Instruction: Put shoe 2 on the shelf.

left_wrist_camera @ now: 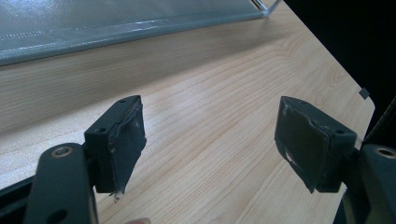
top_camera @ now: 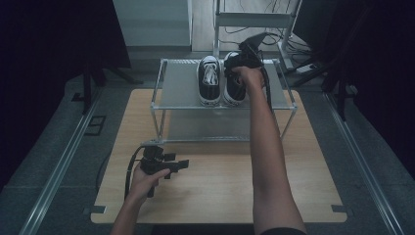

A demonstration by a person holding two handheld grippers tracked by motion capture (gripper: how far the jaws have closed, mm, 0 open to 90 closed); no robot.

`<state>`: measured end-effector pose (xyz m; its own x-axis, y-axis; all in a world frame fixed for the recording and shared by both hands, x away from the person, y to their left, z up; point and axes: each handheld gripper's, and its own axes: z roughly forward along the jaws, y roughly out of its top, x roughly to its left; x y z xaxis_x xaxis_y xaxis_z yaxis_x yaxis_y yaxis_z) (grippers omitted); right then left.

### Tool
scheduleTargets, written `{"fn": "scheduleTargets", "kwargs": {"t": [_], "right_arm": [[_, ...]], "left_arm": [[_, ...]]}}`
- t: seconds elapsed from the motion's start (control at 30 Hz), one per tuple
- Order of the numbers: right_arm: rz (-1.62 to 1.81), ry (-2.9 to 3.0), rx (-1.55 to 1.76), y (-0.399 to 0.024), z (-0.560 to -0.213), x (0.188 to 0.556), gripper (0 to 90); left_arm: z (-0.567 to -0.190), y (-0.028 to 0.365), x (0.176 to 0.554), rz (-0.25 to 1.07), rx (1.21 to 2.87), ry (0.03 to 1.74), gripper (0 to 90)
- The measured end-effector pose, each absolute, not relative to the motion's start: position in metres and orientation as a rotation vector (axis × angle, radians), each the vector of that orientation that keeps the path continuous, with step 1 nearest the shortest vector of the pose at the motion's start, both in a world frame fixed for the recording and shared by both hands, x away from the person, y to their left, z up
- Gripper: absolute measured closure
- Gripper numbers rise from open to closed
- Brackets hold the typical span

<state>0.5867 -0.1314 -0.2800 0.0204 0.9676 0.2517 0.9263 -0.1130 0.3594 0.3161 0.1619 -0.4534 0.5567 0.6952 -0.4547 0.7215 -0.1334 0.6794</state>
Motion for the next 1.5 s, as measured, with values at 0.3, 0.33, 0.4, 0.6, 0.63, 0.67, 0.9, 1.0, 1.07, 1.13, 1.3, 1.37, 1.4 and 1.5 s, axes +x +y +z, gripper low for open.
{"fn": "scheduleTargets", "kwargs": {"t": [0.3, 0.33, 0.4, 0.6, 0.63, 0.67, 0.9, 1.0, 1.07, 1.13, 1.3, 1.37, 1.4, 1.5], "right_arm": [[0.737, 1.993, 2.139, -0.1331, -0.2740, 0.5844, 18.8], [0.733, 2.004, 2.129, -0.1325, -0.2743, 0.5842, 18.7], [0.724, 2.016, 2.125, -0.1322, -0.2754, 0.5841, 17.8], [0.719, 1.982, 2.119, -0.1319, -0.2740, 0.5824, 19.3], [0.722, 1.975, 2.115, -0.1311, -0.2730, 0.5819, 19.9], [0.720, 1.977, 2.108, -0.1303, -0.2729, 0.5817, 20.3], [0.711, 2.064, 2.102, -0.1315, -0.2770, 0.5848, 17.8], [0.712, 2.072, 2.118, -0.1326, -0.2783, 0.5867, 16.6], [0.717, 2.079, 2.100, -0.1321, -0.2784, 0.5872, 16.7], [0.720, 2.090, 2.086, -0.1324, -0.2783, 0.5876, 16.7], [0.726, 2.107, 2.071, -0.1322, -0.2777, 0.5880, 15.4], [0.730, 2.104, 2.076, -0.1330, -0.2774, 0.5881, 15.5], [0.729, 2.106, 2.072, -0.1327, -0.2775, 0.5881, 15.4], [0.701, 2.115, 2.047, -0.1299, -0.2783, 0.5877, 15.5]], "left_arm": [[-0.4531, 0.1617, 0.3161, -0.043, 1.843, 1.162, 24.4], [-0.4531, 0.1615, 0.3161, -0.044, 1.842, 1.161, 24.4], [-0.4530, 0.1611, 0.3159, -0.046, 1.841, 1.161, 24.4], [-0.4525, 0.1612, 0.3156, -0.043, 1.841, 1.162, 24.4], [-0.4526, 0.1613, 0.3157, -0.043, 1.842, 1.162, 24.4], [-0.4527, 0.1612, 0.3158, -0.044, 1.843, 1.162, 24.4], [-0.4530, 0.1600, 0.3158, -0.048, 1.842, 1.163, 24.4], [-0.4528, 0.1601, 0.3159, -0.048, 1.841, 1.162, 24.4], [-0.4528, 0.1603, 0.3159, -0.048, 1.841, 1.162, 24.4], [-0.4530, 0.1604, 0.3160, -0.049, 1.840, 1.162, 24.4], [-0.4531, 0.1605, 0.3163, -0.052, 1.840, 1.163, 24.4], [-0.4530, 0.1607, 0.3163, -0.052, 1.839, 1.164, 24.4], [-0.4529, 0.1607, 0.3163, -0.051, 1.838, 1.164, 24.4], [-0.4532, 0.1603, 0.3163, -0.052, 1.839, 1.164, 24.4]]}}
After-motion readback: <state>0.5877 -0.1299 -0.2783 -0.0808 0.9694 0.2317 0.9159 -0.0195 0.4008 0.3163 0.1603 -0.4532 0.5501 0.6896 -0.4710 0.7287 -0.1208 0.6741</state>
